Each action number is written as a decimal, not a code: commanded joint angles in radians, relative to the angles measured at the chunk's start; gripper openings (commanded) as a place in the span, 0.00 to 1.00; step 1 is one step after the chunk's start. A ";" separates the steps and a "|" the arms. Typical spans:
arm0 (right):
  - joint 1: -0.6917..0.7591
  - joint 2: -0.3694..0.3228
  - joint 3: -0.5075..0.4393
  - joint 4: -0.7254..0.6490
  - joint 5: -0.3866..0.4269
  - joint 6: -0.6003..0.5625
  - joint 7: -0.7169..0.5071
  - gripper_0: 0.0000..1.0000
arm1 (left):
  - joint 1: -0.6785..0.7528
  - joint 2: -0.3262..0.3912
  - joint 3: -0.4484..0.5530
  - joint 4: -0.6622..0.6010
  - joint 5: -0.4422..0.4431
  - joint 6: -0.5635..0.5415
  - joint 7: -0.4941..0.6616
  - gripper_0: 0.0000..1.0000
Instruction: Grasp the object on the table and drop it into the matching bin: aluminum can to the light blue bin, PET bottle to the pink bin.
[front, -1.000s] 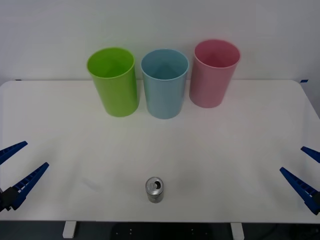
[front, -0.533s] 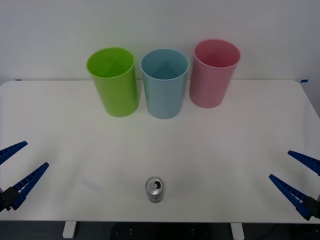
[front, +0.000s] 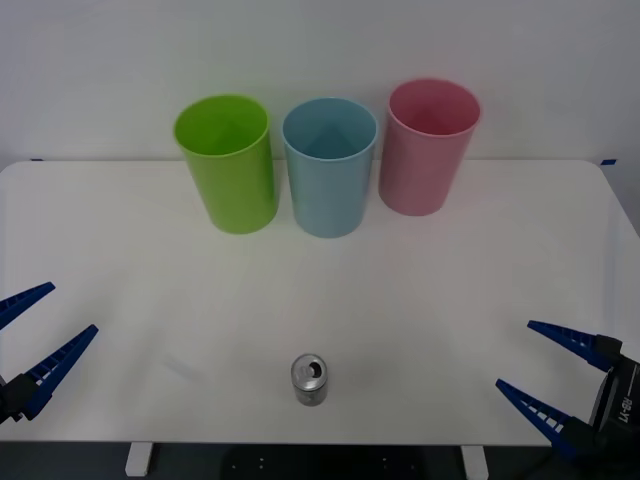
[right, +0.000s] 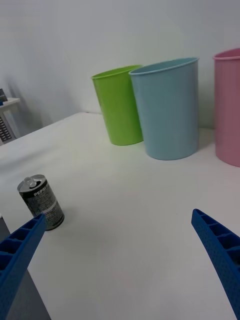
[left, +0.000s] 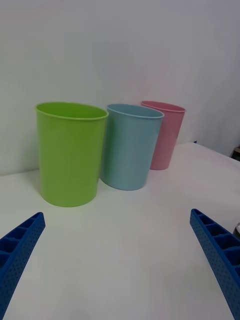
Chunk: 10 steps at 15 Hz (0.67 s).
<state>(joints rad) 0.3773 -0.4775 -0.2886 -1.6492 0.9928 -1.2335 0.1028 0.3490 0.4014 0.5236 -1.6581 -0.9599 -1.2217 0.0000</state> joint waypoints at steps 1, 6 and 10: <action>-0.003 -0.004 0.042 -0.001 0.037 -0.001 0.080 1.00 | 0.000 0.000 0.000 0.000 0.000 0.000 0.000 1.00; -0.037 -0.010 0.137 0.000 0.093 -0.007 0.114 1.00 | 0.000 0.000 0.000 0.000 0.000 0.000 0.000 1.00; -0.071 -0.010 0.216 0.000 0.133 0.006 0.126 1.00 | 0.000 0.000 0.000 0.000 0.000 0.000 0.000 1.00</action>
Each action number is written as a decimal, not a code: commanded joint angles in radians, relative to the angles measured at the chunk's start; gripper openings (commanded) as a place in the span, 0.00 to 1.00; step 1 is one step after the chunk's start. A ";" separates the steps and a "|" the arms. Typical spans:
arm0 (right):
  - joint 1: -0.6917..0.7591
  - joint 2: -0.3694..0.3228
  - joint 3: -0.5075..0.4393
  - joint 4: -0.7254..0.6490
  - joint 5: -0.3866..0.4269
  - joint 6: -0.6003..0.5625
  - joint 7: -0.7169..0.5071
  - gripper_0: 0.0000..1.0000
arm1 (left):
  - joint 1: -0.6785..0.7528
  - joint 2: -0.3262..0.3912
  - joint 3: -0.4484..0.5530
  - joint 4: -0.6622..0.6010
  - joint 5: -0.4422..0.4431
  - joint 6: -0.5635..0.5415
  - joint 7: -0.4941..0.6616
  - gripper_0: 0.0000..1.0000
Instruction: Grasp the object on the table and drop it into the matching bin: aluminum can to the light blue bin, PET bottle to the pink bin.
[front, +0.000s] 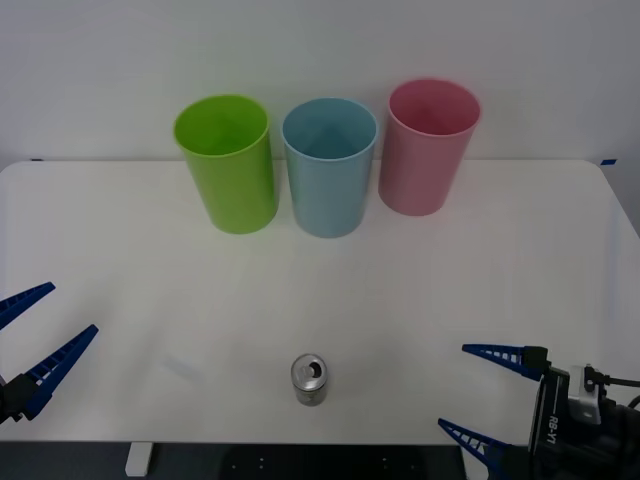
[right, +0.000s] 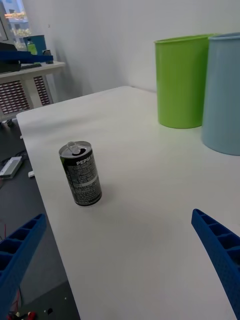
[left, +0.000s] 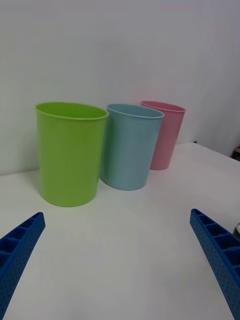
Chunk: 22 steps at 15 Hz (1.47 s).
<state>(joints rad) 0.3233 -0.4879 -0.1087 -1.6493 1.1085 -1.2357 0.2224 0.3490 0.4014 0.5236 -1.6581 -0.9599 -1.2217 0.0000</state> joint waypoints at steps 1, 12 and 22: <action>-0.024 0.000 0.057 0.000 0.021 0.018 0.011 1.00 | 0.000 0.000 0.000 0.000 0.000 0.000 0.000 1.00; -0.102 0.000 0.331 0.000 0.047 0.277 0.092 1.00 | 0.000 0.000 0.000 0.000 0.000 0.000 0.000 1.00; -0.136 0.034 0.498 0.000 0.100 0.487 0.095 1.00 | 0.000 0.000 0.000 0.000 0.000 0.000 0.000 1.00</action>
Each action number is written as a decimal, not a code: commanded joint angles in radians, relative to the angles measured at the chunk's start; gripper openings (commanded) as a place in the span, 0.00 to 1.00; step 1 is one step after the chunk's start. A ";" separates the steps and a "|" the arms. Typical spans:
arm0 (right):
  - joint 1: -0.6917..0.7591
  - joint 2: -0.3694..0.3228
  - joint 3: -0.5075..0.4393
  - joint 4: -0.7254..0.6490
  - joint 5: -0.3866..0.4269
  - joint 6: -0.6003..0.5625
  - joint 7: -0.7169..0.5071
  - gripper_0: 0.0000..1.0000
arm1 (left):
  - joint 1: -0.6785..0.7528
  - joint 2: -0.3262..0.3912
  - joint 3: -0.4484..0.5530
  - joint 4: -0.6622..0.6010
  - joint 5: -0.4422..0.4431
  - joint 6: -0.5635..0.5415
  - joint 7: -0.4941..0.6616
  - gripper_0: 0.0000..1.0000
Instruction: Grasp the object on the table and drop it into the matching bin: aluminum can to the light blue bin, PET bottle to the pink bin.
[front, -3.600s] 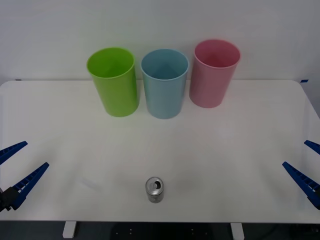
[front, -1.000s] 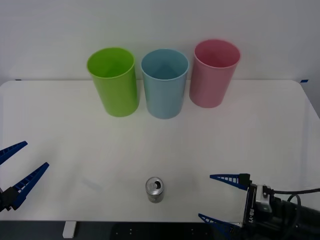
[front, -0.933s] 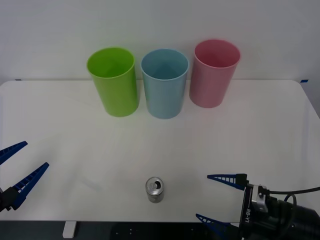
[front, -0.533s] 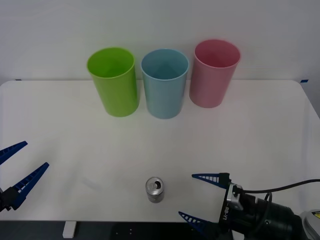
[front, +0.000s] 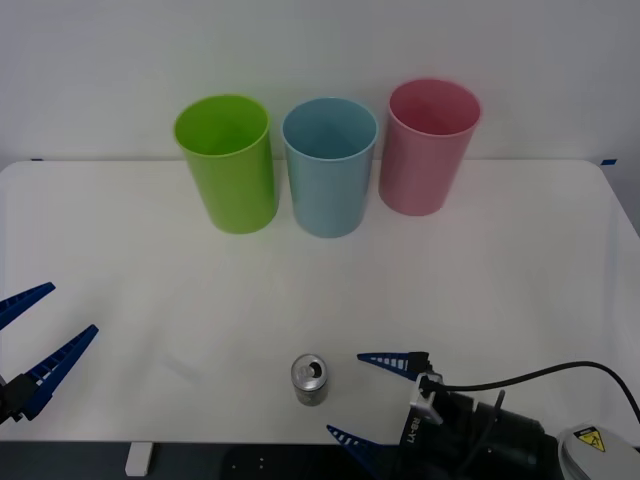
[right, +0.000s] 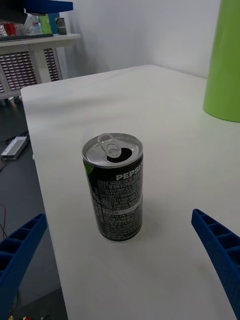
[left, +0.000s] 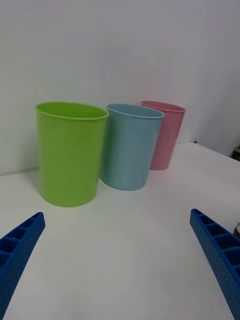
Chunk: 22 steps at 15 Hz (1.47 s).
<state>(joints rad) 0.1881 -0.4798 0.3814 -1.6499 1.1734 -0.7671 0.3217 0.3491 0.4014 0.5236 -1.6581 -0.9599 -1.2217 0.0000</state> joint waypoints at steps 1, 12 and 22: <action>-0.001 0.041 0.008 0.002 0.054 0.025 -0.009 1.00 | 0.000 0.000 0.000 0.000 0.000 0.000 0.000 1.00; -0.128 0.190 0.059 0.196 0.115 0.049 0.002 1.00 | 0.000 0.000 0.000 0.000 0.000 0.000 0.000 1.00; -0.145 0.202 0.068 0.213 0.112 0.068 0.008 0.00 | 0.000 0.000 0.000 0.000 0.000 0.000 0.000 1.00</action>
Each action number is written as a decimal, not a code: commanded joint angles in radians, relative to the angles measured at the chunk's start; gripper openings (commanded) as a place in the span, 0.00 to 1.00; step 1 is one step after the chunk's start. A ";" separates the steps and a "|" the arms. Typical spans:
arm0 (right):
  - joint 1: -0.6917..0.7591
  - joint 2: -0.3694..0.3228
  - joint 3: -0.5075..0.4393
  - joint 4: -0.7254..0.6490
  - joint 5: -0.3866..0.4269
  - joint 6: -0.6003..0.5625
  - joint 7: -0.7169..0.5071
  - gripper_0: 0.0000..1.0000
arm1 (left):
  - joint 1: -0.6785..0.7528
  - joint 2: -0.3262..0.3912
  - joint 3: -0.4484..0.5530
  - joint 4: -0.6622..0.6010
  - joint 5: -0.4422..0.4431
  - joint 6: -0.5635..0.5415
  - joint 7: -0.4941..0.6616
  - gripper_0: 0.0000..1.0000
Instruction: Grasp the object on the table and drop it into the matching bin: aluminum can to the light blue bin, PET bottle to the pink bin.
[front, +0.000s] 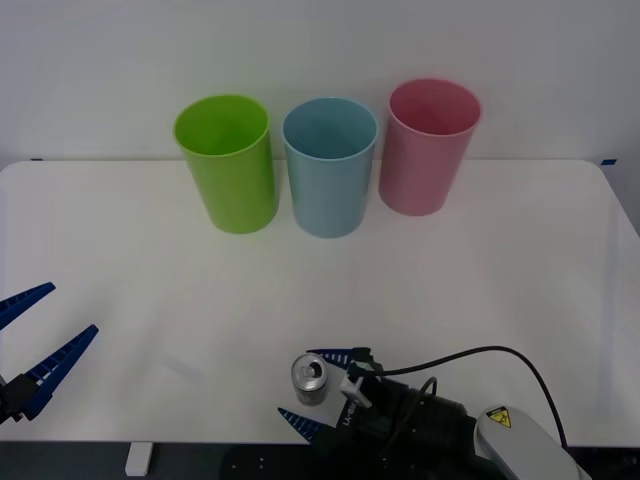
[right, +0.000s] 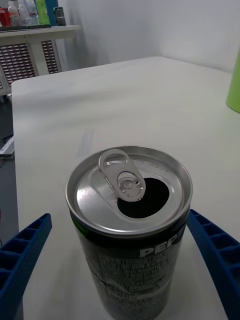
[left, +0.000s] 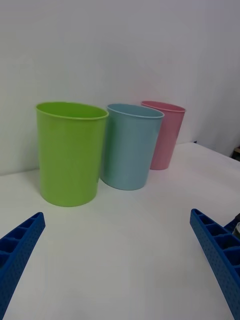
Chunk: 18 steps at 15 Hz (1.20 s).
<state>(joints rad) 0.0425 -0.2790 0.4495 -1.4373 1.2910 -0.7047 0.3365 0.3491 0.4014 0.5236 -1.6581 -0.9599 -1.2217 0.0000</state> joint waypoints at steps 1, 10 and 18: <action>0.000 0.000 -0.002 0.000 -0.007 0.008 -0.005 0.00 | 0.000 0.000 0.000 0.000 0.000 0.000 0.000 1.00; 0.000 -0.005 -0.002 -0.005 -0.079 0.007 0.016 0.00 | 0.000 0.000 0.000 0.000 0.000 0.000 0.000 1.00; 0.065 -0.071 -0.075 -0.160 -0.118 0.007 -0.068 0.00 | 0.000 0.000 0.000 0.000 0.000 0.000 0.000 1.00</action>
<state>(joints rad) 0.0985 -0.3412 0.3825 -1.5752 1.1731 -0.6979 0.2977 0.3491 0.4014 0.5236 -1.6581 -0.9599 -1.2217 0.0000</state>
